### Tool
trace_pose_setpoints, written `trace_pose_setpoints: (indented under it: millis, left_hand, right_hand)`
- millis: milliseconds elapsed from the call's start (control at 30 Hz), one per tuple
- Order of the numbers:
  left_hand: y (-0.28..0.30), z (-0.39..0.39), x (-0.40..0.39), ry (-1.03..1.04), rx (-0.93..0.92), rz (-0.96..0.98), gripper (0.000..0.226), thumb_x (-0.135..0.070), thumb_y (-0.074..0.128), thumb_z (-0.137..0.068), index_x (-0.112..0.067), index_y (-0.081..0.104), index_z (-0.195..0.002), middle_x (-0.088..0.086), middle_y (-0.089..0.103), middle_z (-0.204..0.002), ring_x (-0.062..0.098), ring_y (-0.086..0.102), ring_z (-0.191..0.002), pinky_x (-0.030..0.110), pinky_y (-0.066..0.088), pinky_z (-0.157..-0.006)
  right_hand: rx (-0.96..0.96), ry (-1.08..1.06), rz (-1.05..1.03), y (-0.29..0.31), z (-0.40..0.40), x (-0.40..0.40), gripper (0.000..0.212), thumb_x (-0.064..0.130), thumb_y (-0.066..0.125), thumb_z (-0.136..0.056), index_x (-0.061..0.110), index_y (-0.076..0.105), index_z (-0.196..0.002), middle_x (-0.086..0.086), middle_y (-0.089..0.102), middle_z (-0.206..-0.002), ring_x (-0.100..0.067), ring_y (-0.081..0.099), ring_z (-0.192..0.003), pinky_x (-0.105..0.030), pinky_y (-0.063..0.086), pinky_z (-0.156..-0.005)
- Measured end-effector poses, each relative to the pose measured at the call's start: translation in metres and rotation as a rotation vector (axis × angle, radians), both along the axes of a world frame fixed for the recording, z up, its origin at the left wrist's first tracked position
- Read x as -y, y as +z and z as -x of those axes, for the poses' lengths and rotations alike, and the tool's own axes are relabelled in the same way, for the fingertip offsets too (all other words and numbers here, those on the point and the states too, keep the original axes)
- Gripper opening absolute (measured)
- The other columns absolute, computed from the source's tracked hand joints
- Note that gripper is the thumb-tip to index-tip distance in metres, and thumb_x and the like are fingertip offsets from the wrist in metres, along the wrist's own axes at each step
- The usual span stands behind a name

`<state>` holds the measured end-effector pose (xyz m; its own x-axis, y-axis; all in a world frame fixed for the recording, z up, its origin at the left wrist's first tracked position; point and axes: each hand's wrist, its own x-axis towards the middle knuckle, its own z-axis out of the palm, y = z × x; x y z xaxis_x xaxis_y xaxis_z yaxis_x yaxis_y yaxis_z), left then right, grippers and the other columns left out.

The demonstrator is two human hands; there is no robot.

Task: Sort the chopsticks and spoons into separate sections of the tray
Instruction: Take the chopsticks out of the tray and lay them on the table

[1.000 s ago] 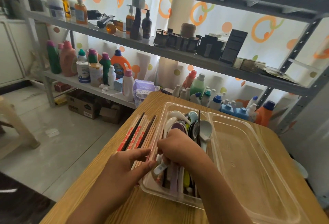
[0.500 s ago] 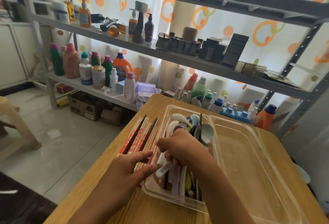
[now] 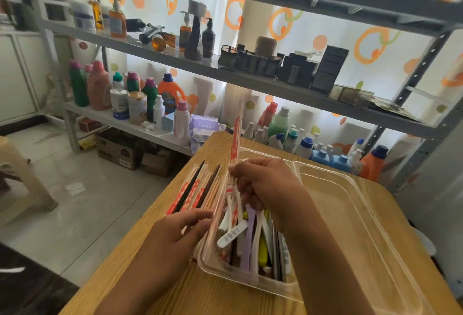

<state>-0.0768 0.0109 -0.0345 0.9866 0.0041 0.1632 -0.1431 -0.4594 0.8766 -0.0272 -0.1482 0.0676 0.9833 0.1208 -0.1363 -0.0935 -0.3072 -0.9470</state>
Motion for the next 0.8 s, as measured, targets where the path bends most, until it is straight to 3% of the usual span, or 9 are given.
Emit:
trace_pose_setpoints:
  millis: [133,233,333,533,700,800]
  left_hand:
    - [0.006,0.004,0.002,0.067,0.040,0.043,0.014,-0.037,0.057,-0.090,-0.048,0.065,-0.092,-0.052,0.054,-0.085,-0.021,0.052,-0.091,0.012,0.042,-0.061]
    - [0.012,0.007,0.004,0.122,0.070,0.224,0.015,-0.033,0.059,-0.086,-0.038,0.071,-0.093,-0.035,0.066,-0.085,-0.012,0.061,-0.085,0.009,0.048,-0.057]
    - [0.021,0.012,0.007,0.139,0.080,0.341,0.025,-0.039,0.056,-0.077,-0.030,0.073,-0.093,-0.022,0.071,-0.080,-0.005,0.065,-0.078,0.013,0.048,-0.054]
    - [0.025,0.014,0.010,0.159,0.042,0.349,0.025,-0.045,0.056,-0.072,-0.030,0.071,-0.087,-0.017,0.071,-0.077,0.002,0.065,-0.069,0.018,0.045,-0.054]
    - [0.026,0.014,0.008,0.195,0.009,0.318,0.007,-0.026,0.065,-0.081,-0.027,0.071,-0.083,-0.011,0.071,-0.074,0.005,0.064,-0.070,0.017,0.048,-0.052]
    - [0.021,0.013,0.003,0.321,-0.005,0.304,0.008,-0.020,0.066,-0.085,-0.027,0.071,-0.084,-0.009,0.071,-0.071,0.003,0.064,-0.064,0.015,0.045,-0.051]
  right_hand:
    - [0.008,0.010,-0.071,-0.003,-0.002,0.002,0.014,0.017,0.068,-0.090,0.005,0.071,-0.082,-0.002,0.067,-0.062,-0.011,0.062,-0.052,-0.022,0.044,-0.048]
    - [-0.004,0.059,-0.080,-0.004,-0.002,0.002,0.012,0.015,0.071,-0.088,0.003,0.073,-0.087,-0.004,0.071,-0.067,-0.011,0.064,-0.054,-0.021,0.045,-0.047]
    - [-0.001,0.108,-0.007,-0.007,-0.003,0.000,0.013,0.018,0.073,-0.086,0.005,0.076,-0.085,-0.003,0.068,-0.066,-0.008,0.055,-0.050,-0.020,0.041,-0.046]
    - [0.003,0.236,0.108,-0.011,-0.004,-0.003,0.015,0.023,0.074,-0.086,0.009,0.078,-0.086,0.001,0.065,-0.063,-0.006,0.051,-0.050,-0.021,0.043,-0.052]
    - [-0.003,0.304,0.191,-0.013,-0.003,-0.005,0.018,0.025,0.071,-0.088,0.008,0.078,-0.090,0.000,0.068,-0.068,-0.004,0.052,-0.051,-0.019,0.043,-0.051]
    - [-0.008,0.243,0.262,-0.010,-0.001,-0.002,0.026,0.030,0.068,-0.091,0.005,0.075,-0.088,-0.002,0.069,-0.067,-0.007,0.051,-0.048,-0.021,0.044,-0.050]
